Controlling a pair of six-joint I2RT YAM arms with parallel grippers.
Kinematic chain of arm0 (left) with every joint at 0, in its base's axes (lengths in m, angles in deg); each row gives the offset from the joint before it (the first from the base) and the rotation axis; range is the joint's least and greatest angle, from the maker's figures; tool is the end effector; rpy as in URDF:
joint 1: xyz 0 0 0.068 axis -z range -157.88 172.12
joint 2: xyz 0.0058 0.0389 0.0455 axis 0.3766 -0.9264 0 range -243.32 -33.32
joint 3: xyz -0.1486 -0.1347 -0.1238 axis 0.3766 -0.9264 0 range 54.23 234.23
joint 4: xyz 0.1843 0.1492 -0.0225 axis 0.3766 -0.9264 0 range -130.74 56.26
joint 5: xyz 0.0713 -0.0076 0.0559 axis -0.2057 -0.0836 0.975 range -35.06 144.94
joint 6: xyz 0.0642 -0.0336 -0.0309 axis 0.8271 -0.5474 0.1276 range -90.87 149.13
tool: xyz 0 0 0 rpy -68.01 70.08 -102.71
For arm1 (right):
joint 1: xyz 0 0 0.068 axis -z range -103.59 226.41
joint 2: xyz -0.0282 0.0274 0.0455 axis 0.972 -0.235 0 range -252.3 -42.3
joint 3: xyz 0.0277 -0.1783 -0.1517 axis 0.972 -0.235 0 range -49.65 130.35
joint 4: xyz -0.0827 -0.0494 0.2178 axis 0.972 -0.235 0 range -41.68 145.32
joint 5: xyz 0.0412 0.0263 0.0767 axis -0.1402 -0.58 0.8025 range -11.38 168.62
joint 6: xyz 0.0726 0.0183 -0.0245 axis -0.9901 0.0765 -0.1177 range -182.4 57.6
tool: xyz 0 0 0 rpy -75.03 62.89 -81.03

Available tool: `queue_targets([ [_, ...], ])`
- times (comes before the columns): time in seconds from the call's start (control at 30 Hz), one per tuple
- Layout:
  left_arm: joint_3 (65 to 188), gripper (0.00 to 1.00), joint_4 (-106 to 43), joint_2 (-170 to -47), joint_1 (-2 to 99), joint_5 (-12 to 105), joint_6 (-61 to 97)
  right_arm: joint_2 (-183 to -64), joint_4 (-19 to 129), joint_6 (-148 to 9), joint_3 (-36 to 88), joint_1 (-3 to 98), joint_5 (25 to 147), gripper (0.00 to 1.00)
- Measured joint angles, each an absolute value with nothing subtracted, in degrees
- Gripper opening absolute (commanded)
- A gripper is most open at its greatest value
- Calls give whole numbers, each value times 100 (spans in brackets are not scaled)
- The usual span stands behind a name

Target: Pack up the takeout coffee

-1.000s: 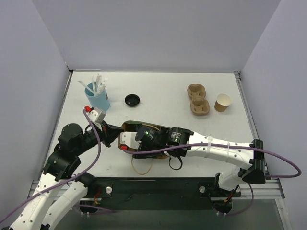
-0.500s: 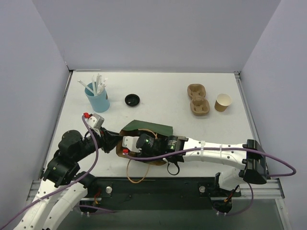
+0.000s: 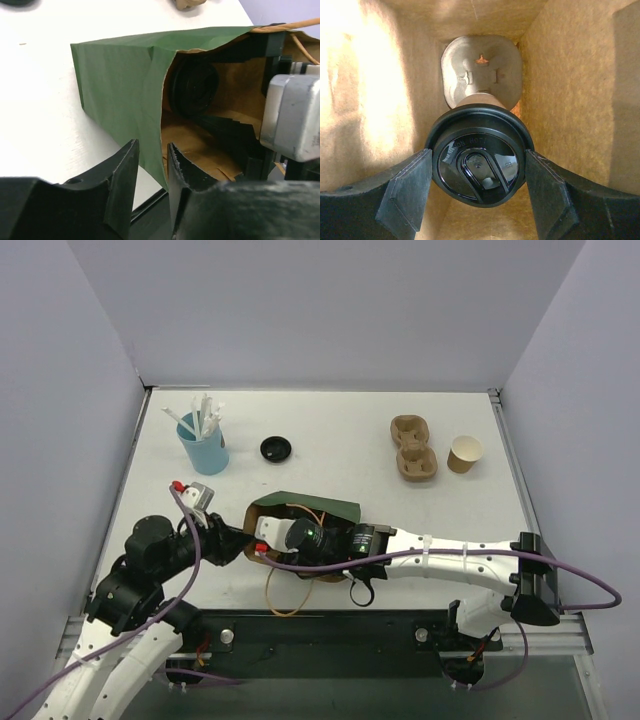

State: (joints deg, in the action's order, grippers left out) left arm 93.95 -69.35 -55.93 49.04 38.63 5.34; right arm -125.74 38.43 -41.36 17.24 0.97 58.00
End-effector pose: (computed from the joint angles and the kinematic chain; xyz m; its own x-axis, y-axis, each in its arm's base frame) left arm 0.1128 -0.0786 0.2781 -0.5300 -0.1652 -0.8318 0.5007 0.7306 -0.4642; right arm 0.1078 0.3201 0.2567 0.1695 -0.6844 -0.7092 -0.8262 0.2936 -0.4808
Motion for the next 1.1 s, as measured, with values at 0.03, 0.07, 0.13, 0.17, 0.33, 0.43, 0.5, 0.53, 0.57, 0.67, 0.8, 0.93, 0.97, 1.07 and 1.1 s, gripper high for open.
queue_targets([
  [0.03, 9395, 13, -6957, -5637, 4904, 3869, 526, -12569, 3865, -4139, 1689, 97, 5800, 36],
  [0.07, 9395, 6, -6973, -5687, 4904, 3876, 508, -12563, 3878, -4141, 1652, 97, 5798, 36],
  [0.13, 9393, 0, -6962, -5772, 4904, 3871, 495, -12526, 3900, -4147, 1497, 97, 5798, 36],
  [0.17, 9386, 0, -6946, -5783, 4904, 3867, 497, -12504, 3902, -4147, 1421, 99, 5795, 36],
  [0.33, 9067, 0, -6505, -5512, 4904, 3878, 541, -12318, 3935, -4018, 1125, 287, 5892, 36],
  [0.43, 8997, 0, -6280, -5383, 4908, 4002, 639, -12237, 4033, -3859, 1163, 626, 5929, 36],
  [0.5, 8995, 0, -6103, -5361, 4908, 4044, 724, -12220, 4143, -3732, 1184, 851, 5994, 36],
  [0.53, 8987, 0, -6015, -5348, 4908, 4059, 746, -12217, 4197, -3662, 1187, 943, 6027, 36],
  [0.57, 8954, 0, -5910, -5307, 4908, 4064, 764, -12217, 4252, -3586, 1187, 1017, 6069, 36],
  [0.67, 8687, 0, -5613, -5064, 4917, 4090, 783, -12220, 4385, -3367, 1187, 1172, 6228, 36],
  [0.8, 8409, 0, -5392, -4977, 4917, 4123, 762, -12283, 4459, -3105, 1230, 1316, 6425, 35],
  [0.93, 8296, 0, -5303, -4988, 4917, 4120, 729, -12410, 4545, -2901, 1233, 1408, 6523, 35],
  [0.97, 8296, 0, -5294, -4994, 4917, 4118, 729, -12447, 4569, -2866, 1233, 1419, 6554, 35],
  [1.07, 8296, 0, -5274, -5031, 4917, 4068, 735, -12591, 4630, -2762, 1233, 1426, 6644, 34],
  [1.1, 8296, 0, -5279, -5051, 4917, 4051, 735, -12628, 4641, -2744, 1233, 1426, 6648, 34],
])
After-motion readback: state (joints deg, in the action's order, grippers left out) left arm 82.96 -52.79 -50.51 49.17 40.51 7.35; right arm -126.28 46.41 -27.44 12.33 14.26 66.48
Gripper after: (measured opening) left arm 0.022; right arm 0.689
